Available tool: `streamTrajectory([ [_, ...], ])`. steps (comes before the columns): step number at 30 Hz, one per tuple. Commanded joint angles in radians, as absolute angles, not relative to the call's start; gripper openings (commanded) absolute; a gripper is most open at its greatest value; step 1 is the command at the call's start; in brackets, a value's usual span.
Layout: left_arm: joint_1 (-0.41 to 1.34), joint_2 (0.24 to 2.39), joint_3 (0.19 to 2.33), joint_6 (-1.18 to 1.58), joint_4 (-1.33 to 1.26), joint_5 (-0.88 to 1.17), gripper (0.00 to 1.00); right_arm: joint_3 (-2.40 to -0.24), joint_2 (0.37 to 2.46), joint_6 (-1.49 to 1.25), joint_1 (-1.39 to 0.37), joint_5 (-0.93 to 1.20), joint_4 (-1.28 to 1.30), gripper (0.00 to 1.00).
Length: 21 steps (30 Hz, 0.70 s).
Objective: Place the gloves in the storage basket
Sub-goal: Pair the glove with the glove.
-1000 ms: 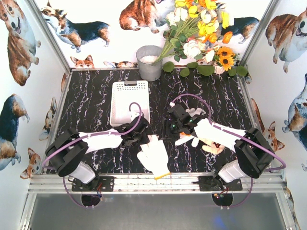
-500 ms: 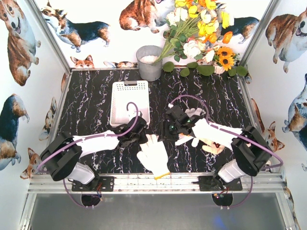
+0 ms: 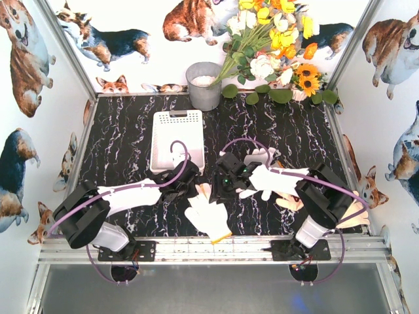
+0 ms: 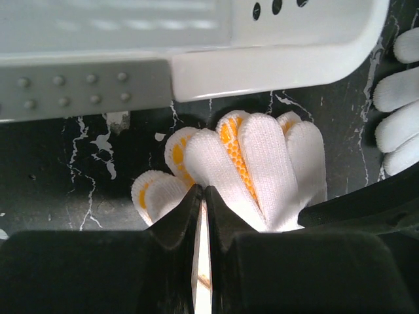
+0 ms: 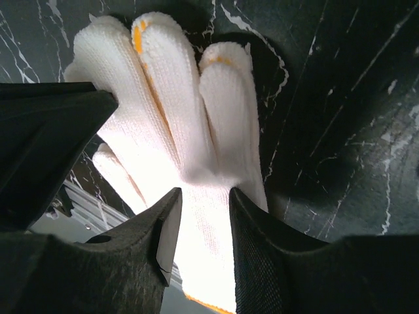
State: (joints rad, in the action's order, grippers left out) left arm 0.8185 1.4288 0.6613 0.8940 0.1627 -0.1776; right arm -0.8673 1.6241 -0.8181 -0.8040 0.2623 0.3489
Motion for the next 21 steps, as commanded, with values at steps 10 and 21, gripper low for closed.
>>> streamTrajectory([
  [10,0.807,1.396,0.635,0.907,0.237,-0.259,0.0,-0.847,1.686,-0.838,-0.807,0.256,0.277,0.38],
  [21,0.803,1.424,0.611,0.899,0.218,-0.245,0.0,-0.869,1.644,-0.832,-0.809,0.273,0.3,0.38],
])
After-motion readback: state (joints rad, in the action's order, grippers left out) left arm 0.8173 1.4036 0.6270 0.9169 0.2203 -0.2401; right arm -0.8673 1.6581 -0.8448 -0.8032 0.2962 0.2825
